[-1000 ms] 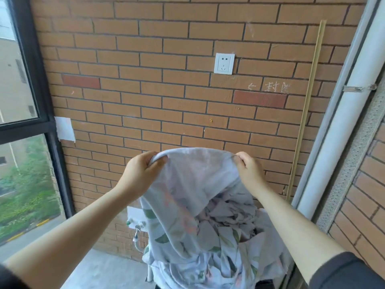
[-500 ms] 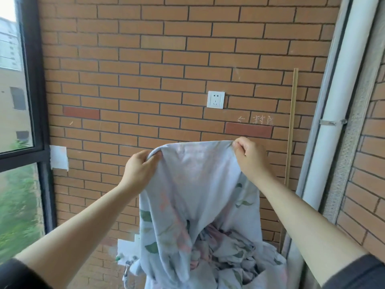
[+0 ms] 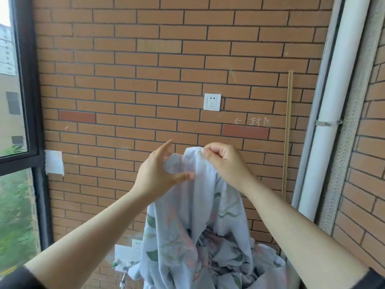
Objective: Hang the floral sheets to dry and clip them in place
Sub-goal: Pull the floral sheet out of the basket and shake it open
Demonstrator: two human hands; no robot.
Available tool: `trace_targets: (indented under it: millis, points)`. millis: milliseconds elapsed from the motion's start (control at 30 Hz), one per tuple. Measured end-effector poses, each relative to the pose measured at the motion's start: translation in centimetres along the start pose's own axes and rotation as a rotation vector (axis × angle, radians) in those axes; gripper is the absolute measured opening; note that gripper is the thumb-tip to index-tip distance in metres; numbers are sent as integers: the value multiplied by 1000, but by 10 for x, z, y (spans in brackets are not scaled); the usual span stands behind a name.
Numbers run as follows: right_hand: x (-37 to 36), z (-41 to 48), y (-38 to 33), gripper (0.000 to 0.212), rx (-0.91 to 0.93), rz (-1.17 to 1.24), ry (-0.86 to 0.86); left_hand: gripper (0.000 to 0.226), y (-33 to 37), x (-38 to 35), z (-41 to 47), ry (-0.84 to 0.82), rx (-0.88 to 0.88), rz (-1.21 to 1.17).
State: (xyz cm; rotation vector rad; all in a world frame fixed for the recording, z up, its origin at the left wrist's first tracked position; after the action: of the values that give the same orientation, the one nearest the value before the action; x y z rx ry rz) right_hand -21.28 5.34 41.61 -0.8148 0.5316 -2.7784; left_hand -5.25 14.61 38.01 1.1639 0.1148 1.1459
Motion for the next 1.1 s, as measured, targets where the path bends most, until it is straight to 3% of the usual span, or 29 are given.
trace_targets:
  millis: [67,200,267,333,467,567,733,833,933,1100]
  points:
    - [-1,1,1,24,2,29,-27,93,8,-9,-3,-145,-97,-38]
    - [10,-5,18,17,-77,126,32,6,6,-18,7,-227,-48,-76]
    - [17,-17,30,10,-134,213,5,12,-2,-18,13,-270,41,-160]
    - [18,-32,44,17,-206,258,-78,12,-5,-19,16,-286,67,-177]
    - [6,-65,87,9,-289,-93,-232,16,-1,-29,16,-196,111,-291]
    - [2,-104,132,11,-406,-291,-189,15,-1,-31,17,-158,122,-329]
    - [18,-174,200,23,-614,-256,-155,16,-24,-15,23,-18,138,-220]
    - [26,-164,187,30,-605,-142,-6,17,-42,-18,25,46,206,-87]
    - [44,-114,150,30,-471,-94,193,17,-53,-30,24,50,242,-48]
    - [57,-31,77,39,-241,-138,164,14,-33,-41,23,80,188,-60]
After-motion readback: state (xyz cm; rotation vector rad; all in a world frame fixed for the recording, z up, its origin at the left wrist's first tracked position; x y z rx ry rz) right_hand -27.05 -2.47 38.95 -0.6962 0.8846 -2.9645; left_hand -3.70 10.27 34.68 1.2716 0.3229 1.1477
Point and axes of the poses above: each hand's wrist, its own z-axis towards the middle knuckle, its own x-axis out of the back of the hand, y = z × x, the point moved 3 cm from there along z, towards the middle knuckle, and after that the axes turned 13 degrees about x, right-handed, at the moved point
